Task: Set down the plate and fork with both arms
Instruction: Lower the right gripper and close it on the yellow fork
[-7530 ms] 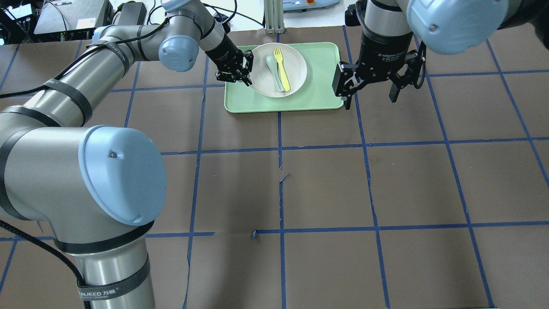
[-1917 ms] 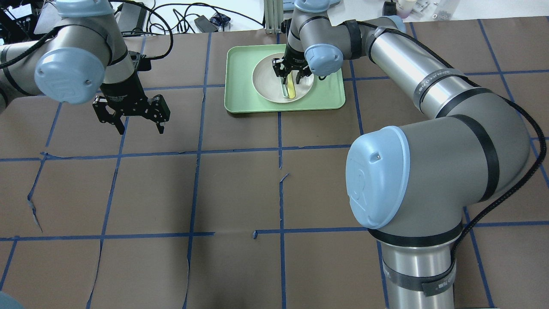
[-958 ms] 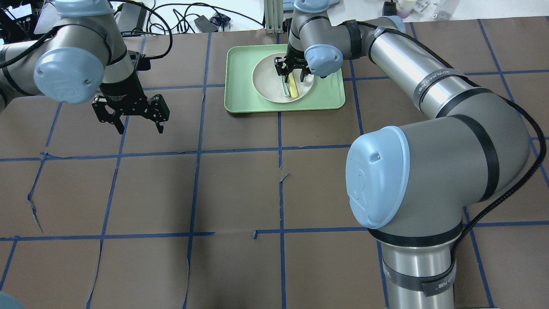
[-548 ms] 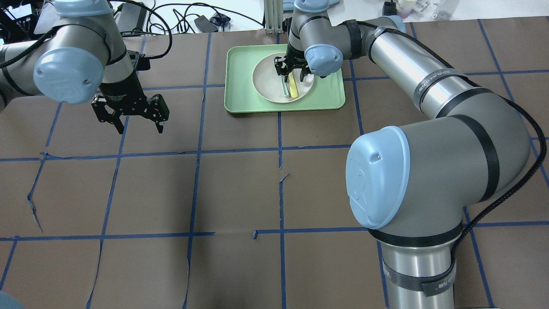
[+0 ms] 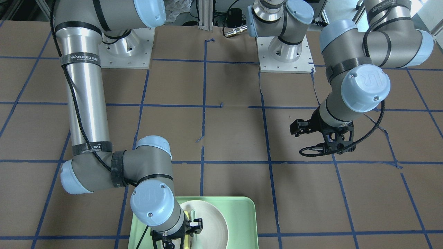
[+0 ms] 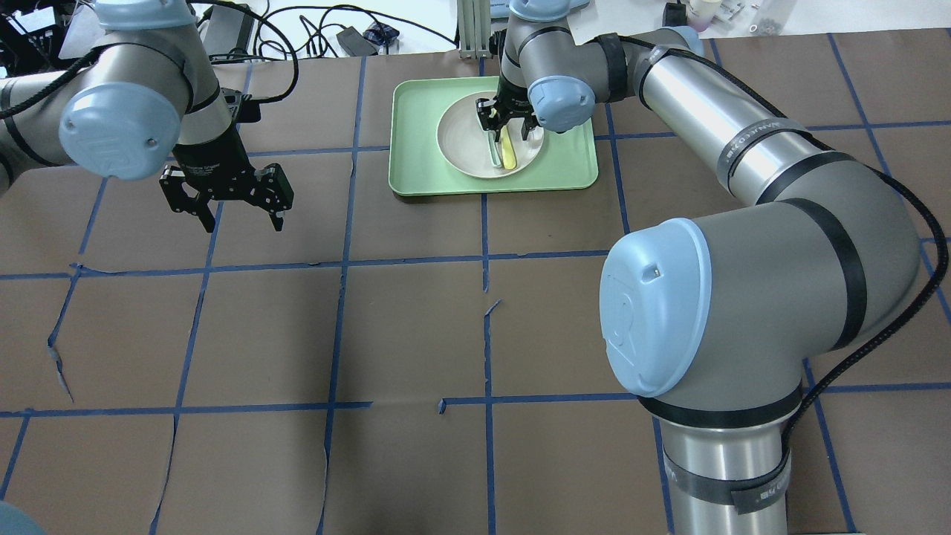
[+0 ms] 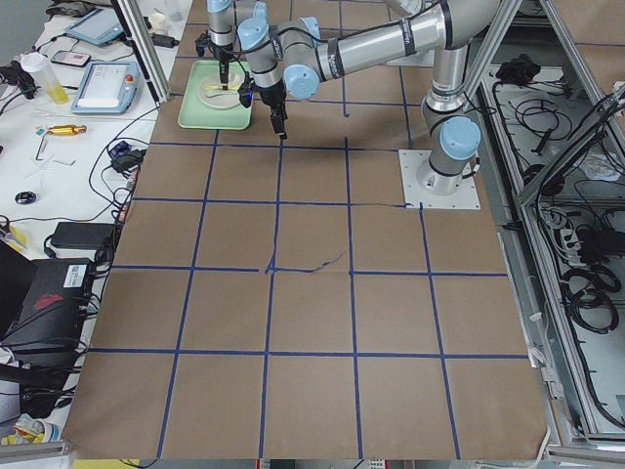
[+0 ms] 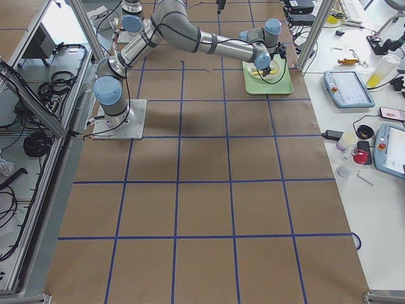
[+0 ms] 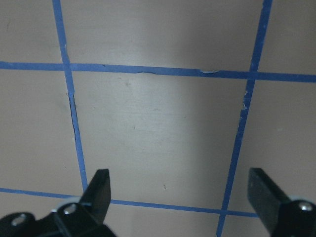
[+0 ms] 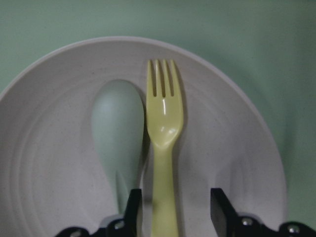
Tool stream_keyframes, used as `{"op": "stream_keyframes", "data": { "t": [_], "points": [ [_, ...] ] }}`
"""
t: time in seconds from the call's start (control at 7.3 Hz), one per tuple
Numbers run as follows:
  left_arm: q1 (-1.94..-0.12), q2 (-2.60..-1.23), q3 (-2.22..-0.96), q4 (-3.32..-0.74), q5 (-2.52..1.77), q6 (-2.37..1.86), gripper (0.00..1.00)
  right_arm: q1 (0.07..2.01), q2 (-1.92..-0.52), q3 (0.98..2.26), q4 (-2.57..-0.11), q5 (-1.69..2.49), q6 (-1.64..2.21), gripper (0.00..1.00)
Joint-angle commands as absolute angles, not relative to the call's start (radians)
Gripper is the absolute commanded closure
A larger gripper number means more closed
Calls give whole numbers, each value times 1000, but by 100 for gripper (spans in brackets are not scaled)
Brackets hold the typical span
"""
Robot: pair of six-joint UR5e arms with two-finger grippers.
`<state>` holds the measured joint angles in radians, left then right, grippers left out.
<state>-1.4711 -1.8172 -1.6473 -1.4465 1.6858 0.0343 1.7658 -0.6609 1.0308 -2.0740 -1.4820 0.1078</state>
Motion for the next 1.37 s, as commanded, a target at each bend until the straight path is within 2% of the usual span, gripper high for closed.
{"op": "stream_keyframes", "data": {
  "t": [0.0, 0.68, 0.82, 1.1, 1.23],
  "points": [
    [-1471, -1818, -1646, -1447, 1686, 35, 0, 1767, -666, 1038, -2074, -1488, 109, 43],
    [-1471, -1818, -1644, -1445, 1706, 61, 0, 1767, -655, 1051, -2074, -1474, 114, 44],
    [-1471, -1818, -1644, -1445, 1706, 61, 0, 1766, -657, 1052, -2072, -1474, 114, 52],
    [-1471, -1818, -1646, -1445, 1707, 61, 0, 1766, -670, 1054, -2069, -1485, 104, 100],
    [-1471, -1818, -1644, -1445, 1707, 61, 0, 1767, -678, 1054, -2066, -1483, 116, 100]
  ]
}}
